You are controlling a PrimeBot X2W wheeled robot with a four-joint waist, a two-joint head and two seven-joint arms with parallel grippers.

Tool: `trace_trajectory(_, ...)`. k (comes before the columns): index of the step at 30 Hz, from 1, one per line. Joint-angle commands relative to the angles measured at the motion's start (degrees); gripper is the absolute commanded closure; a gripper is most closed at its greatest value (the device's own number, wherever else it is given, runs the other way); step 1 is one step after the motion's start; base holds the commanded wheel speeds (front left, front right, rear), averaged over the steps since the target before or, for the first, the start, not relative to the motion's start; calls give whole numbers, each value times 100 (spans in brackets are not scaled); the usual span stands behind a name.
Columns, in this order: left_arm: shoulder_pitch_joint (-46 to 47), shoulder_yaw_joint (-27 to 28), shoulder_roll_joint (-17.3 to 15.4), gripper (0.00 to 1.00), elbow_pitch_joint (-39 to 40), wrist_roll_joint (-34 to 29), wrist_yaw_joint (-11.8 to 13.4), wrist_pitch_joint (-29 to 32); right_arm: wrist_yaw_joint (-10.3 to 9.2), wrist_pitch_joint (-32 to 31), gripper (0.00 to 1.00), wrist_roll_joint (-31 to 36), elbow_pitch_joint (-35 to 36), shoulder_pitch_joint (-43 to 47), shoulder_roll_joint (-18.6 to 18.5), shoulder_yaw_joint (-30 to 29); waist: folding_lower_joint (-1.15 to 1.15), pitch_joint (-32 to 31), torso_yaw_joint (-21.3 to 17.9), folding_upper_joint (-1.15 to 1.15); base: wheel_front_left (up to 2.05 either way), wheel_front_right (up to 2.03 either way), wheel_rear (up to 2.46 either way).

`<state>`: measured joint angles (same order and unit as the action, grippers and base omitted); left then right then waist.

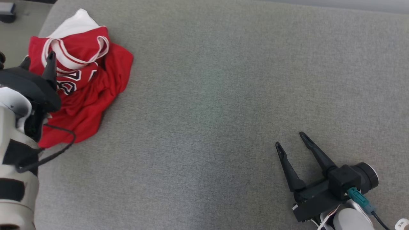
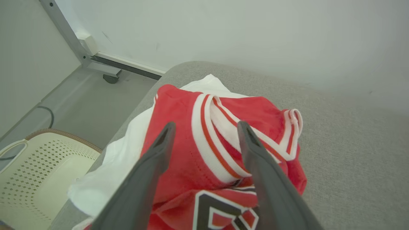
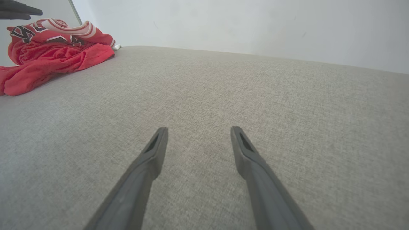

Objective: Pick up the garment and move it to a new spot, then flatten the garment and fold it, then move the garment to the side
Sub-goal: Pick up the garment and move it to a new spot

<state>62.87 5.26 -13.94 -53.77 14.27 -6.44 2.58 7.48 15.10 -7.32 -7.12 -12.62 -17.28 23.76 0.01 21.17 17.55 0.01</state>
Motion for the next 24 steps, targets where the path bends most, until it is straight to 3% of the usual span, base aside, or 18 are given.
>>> trace_trajectory(1,132,-36,-51,0,-161,-14,16,140,2,4,0,-33,-27,-63,-48,2,-1,155,-113,-1,0,0,0)
trace_trajectory(12,724,-275,-297,0,-1368,-108,91,1145,-2,-7,0,-115,-114,-183,-13,-27,-1,455,-317,-1,0,0,0)
trace_trajectory(20,707,-478,-341,0,-1761,-128,21,1550,-2,-20,0,-136,-186,-215,-4,-46,-1,473,-375,-1,0,0,0)
trace_trajectory(21,693,-491,-352,55,-1780,-126,17,1539,-2,-20,0,-137,-188,-221,7,-41,-1,474,-380,-1,0,0,0)
trace_trajectory(22,689,-493,-363,100,-1787,-111,13,1503,-2,-20,0,-137,-186,-232,17,-32,-1,476,-385,-1,0,0,0)
trace_trajectory(24,674,-459,-366,100,-1779,-42,4,1353,-2,-20,0,-141,-192,-255,44,-8,-1,462,-396,-1,0,0,0)
